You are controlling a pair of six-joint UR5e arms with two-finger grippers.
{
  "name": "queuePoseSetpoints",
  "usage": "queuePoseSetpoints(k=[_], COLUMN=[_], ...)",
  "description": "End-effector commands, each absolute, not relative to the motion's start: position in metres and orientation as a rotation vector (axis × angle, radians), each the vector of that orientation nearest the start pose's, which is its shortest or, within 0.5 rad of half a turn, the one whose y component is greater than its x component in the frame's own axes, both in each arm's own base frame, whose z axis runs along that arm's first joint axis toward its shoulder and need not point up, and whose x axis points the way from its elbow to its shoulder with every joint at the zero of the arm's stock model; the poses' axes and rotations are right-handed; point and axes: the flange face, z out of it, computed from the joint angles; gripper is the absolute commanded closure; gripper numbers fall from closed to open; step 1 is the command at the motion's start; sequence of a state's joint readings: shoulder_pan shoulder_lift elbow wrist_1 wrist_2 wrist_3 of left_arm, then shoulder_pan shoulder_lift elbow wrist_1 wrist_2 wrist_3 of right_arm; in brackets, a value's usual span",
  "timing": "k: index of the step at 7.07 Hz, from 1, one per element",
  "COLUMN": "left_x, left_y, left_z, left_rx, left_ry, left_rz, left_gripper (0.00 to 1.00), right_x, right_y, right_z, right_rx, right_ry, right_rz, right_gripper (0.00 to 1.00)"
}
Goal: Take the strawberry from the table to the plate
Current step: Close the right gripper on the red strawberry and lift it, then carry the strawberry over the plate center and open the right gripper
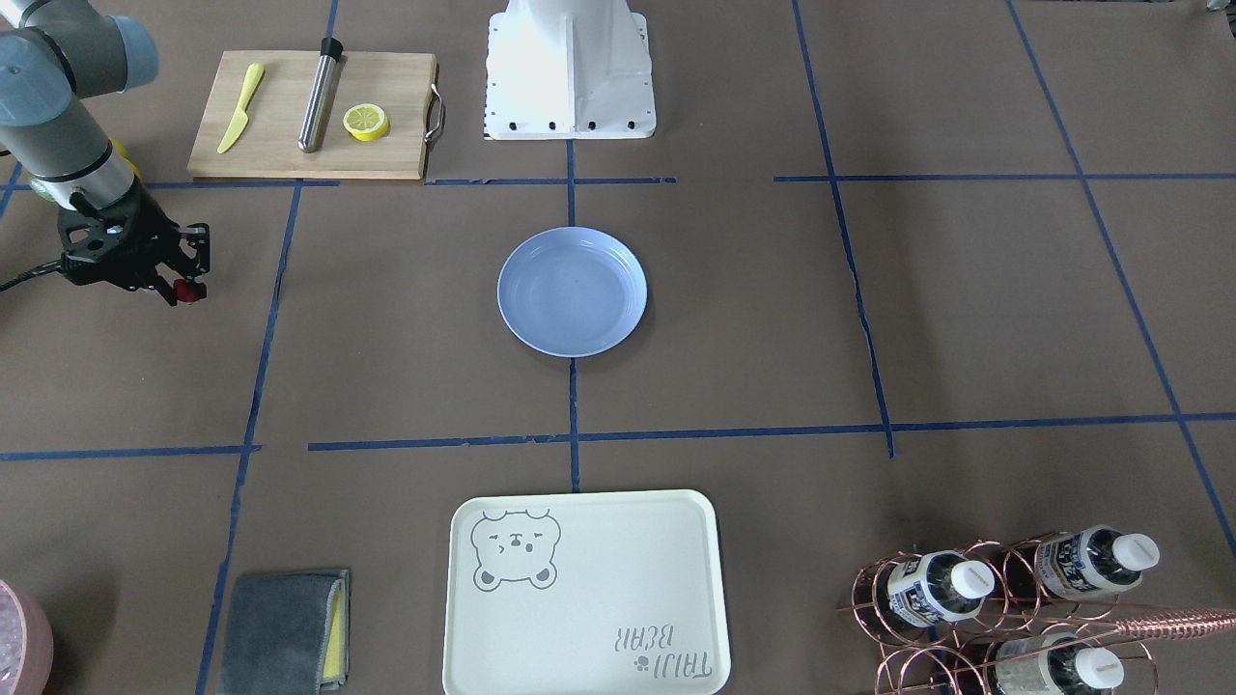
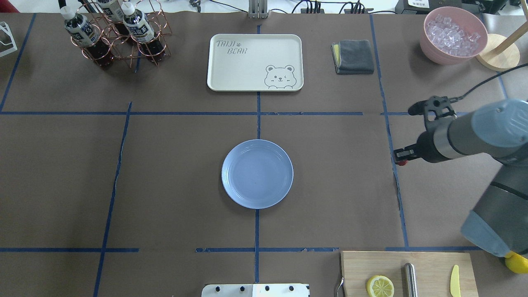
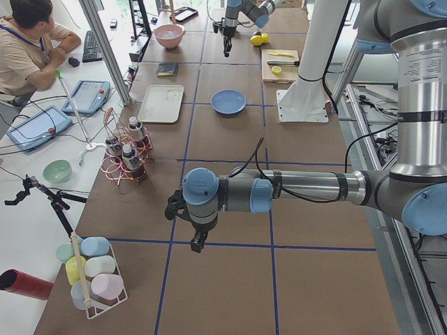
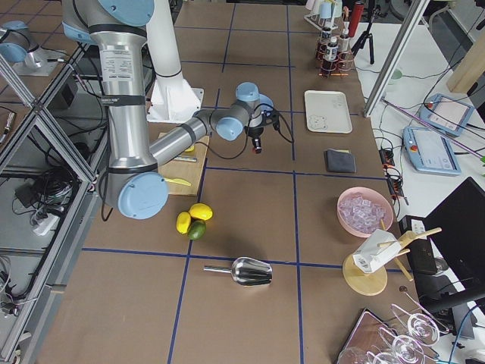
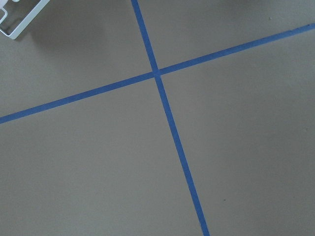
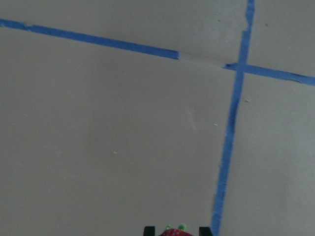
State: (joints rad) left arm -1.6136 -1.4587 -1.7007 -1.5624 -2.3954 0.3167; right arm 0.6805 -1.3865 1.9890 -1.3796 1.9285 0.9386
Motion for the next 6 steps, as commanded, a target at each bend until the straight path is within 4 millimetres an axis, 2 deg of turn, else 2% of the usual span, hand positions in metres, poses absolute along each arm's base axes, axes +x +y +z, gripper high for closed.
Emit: queuePoseSetpoints(k=[1,2,4,5,6], left_x=[-0.079,-0.079,-0.078,-0.078,-0.078], left_y=[-0.436,-0.436,-0.437,-0.437,-0.437], left_z=[0.647,0.647,0.642,0.642,0.641], left_rx=[0.148,0.147,0.159,0.161,0.162], left_ry=[0.817,0.821,0.834,0.834,0.834], left_rz=[0.257,0.256,0.26,0.259,0.26], left_gripper=[0.0,0.0,0.0,0.0,0.0], right_x=[-0.452,-0.496,-0.574,-0.603,-0.629], right_y=[-0.402,-0.399,-0.384,-0.384,-0.386], right_z=[0.219,0.191,0.166,0.16,0.167], right_rx=[0.167,0.166,0.175,0.166,0.166], right_ry=[-0.821,-0.826,-0.786,-0.761,-0.744], right_rz=[-0.043,-0.011,0.039,0.054,0.078], right_gripper=[1.0,1.0,1.0,1.0,1.0])
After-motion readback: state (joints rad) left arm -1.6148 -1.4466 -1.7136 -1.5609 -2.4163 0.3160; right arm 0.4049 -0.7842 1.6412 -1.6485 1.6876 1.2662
